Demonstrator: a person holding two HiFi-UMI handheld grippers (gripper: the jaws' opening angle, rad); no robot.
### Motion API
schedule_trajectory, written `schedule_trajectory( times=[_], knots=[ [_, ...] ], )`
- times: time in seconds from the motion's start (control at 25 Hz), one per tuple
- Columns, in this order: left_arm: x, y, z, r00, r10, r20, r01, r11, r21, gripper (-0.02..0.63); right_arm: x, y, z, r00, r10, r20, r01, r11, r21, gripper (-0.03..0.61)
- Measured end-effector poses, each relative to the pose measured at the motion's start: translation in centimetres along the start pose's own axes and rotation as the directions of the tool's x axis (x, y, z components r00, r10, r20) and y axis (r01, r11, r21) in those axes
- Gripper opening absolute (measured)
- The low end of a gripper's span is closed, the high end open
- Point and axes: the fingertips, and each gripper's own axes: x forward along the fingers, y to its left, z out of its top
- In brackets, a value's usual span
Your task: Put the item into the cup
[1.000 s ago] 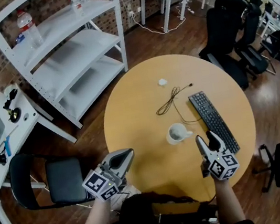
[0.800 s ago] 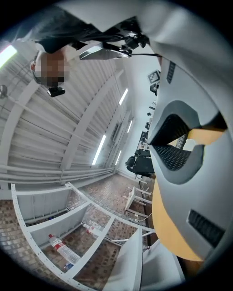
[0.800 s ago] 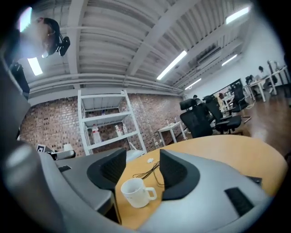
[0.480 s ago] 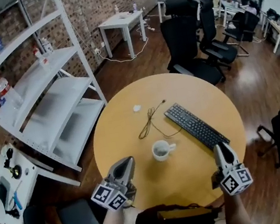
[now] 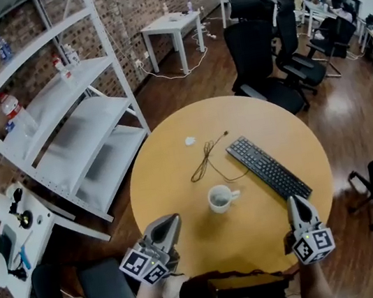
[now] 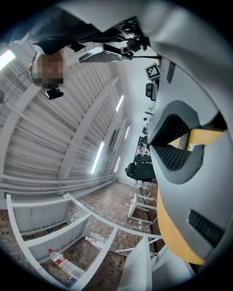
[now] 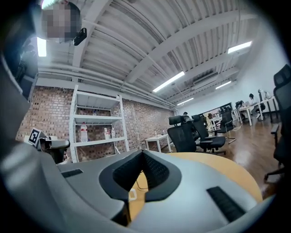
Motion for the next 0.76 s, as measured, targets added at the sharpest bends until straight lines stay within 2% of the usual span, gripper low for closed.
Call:
schedule_trajectory(
  times=[0.24, 0.76],
  knots=[
    [-1.4, 1.5, -0.2, 0.998, 0.062, 0.010, -0.061, 0.998, -0.021, -0.006, 0.7, 0.1, 0.2, 1.000, 0.023, -0.003, -0.023, 1.000, -0.001, 0.009],
    [-1.5, 1.9, -0.6, 0.999, 0.054, -0.007, -0.054, 0.998, -0.024, -0.006, -0.3, -0.4, -0.1, 1.000, -0.009, -0.010, 0.009, 1.000, -0.002, 0.009]
  ],
)
